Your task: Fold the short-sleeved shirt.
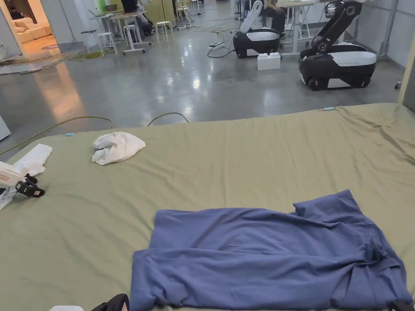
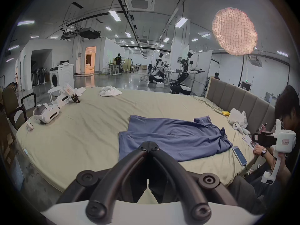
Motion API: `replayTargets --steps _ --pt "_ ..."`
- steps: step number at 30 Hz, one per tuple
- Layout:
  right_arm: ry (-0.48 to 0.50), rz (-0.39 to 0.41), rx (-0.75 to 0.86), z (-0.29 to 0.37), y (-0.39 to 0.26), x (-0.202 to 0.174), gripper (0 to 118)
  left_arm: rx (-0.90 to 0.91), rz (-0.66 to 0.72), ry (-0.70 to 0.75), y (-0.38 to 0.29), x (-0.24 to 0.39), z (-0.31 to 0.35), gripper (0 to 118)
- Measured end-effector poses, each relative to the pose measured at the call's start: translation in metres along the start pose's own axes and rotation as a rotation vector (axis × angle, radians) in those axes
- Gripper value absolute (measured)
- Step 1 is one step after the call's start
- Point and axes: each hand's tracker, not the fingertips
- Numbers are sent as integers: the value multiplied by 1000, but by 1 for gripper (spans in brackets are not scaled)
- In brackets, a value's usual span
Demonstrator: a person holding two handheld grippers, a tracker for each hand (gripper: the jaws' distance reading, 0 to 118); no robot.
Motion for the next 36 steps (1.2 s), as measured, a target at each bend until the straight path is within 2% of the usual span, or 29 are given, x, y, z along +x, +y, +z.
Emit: replayTargets --steps 3,5,6,8,9,11,15,16,17,18,20,21,23,24,26,28,29,32,33,34,35,36 --pt "8 -40 -22 -6 -4 6 0 -63 29 10 -5 -11 -35 0" --pt "12 -57 -36 -9 -6 8 0 -127 103 -28 -6 -28 -64 1" --pt "12 -65 -50 -11 -8 10 0 -169 131 -47 -8 -36 -83 19" --pt "0 -64 -67 -11 -13 12 0 -231 153 -27 -12 -49 -120 75" --pt "-8 -64 -76 -11 -16 14 0 -269 131 10 -13 -47 -140 84" --pt "-17 -75 -91 -11 -20 20 0 -323 124 53 -19 -57 -176 84" --pt "-62 -97 -129 -11 -29 35 0 -434 249 92 -26 -91 -228 82" --pt "-73 -103 -139 -12 -31 39 0 -448 204 126 -30 -84 -234 81" --pt "-81 -113 -149 -14 -33 43 0 -446 127 159 -33 -76 -233 75" --pt "-87 -127 -163 -18 -34 47 0 -428 45 176 -36 -68 -230 60" --pt "-92 -138 -178 -31 -30 52 0 -446 39 143 -33 -67 -229 35" --pt "-105 -134 -189 -42 -26 55 0 -458 20 145 -34 -65 -229 29" --pt "-146 -139 -265 -76 -13 64 1 -500 -11 158 -34 -61 -238 26" --pt "-154 -154 -286 -97 -8 72 5 -517 -26 164 -33 -59 -242 26" --pt "-165 -191 -282 -130 -2 86 9 -541 -72 170 -33 -53 -246 26" --pt "-254 -189 -312 -164 1 99 67 -551 -111 173 -33 -48 -246 26" --pt "-284 -171 -328 -174 2 102 77 -554 -117 173 -34 -47 -246 26" --pt "-311 -133 -444 -206 -1 107 75 -555 -123 168 -34 -48 -246 26" --pt "-325 -91 -473 -213 -3 104 75 -554 -121 167 -34 -50 -247 26" --pt "-384 5 -476 -214 -4 96 71 -554 -120 165 -34 -50 -246 26" --pt "-335 53 -453 -211 -3 92 61 -554 -116 161 -33 -52 -246 26" --pt "-320 89 -459 -208 -1 88 40 -561 -121 145 -30 -55 -245 26"
